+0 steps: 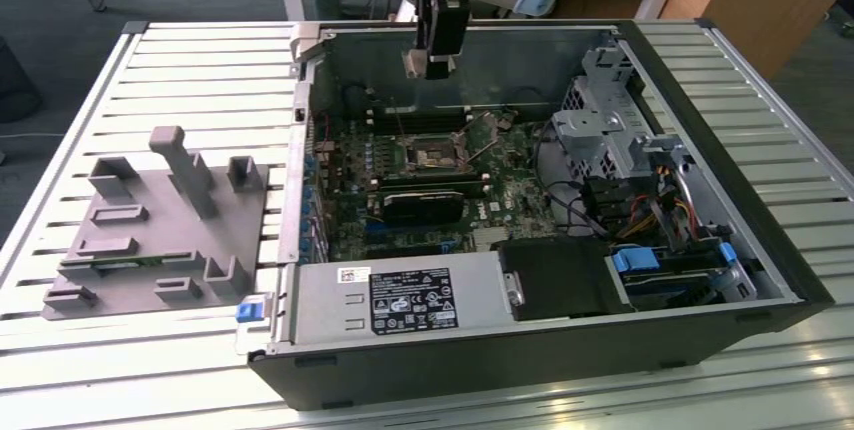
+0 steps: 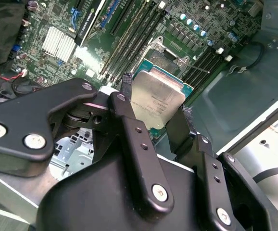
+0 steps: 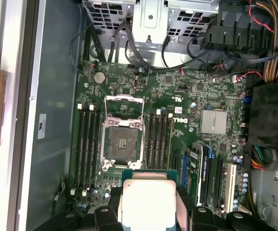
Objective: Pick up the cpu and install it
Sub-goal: 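Place the cpu into insertion slot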
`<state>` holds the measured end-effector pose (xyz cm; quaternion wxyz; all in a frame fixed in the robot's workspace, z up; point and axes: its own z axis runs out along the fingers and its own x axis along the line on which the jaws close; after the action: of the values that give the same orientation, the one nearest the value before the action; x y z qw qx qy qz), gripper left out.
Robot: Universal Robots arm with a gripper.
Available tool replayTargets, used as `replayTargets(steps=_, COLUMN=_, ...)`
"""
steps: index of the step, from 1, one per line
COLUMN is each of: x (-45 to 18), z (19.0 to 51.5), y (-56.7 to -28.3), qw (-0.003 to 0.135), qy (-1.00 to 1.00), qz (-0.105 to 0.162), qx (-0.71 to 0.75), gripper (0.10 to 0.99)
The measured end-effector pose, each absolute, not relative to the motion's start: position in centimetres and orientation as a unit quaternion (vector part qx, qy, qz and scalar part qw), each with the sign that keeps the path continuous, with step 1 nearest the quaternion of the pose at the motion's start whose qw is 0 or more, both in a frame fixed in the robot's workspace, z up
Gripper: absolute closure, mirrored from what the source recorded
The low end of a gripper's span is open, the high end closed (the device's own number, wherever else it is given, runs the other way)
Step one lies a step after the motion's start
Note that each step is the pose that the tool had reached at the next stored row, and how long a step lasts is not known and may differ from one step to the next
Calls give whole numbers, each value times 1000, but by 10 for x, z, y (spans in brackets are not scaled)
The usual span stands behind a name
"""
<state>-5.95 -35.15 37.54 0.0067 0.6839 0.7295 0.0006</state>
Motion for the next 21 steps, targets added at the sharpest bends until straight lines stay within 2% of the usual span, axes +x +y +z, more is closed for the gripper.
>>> replayTargets(steps=21, x=-60, z=367, y=-351, qw=7, qy=730, qz=1, qx=684, gripper=553)
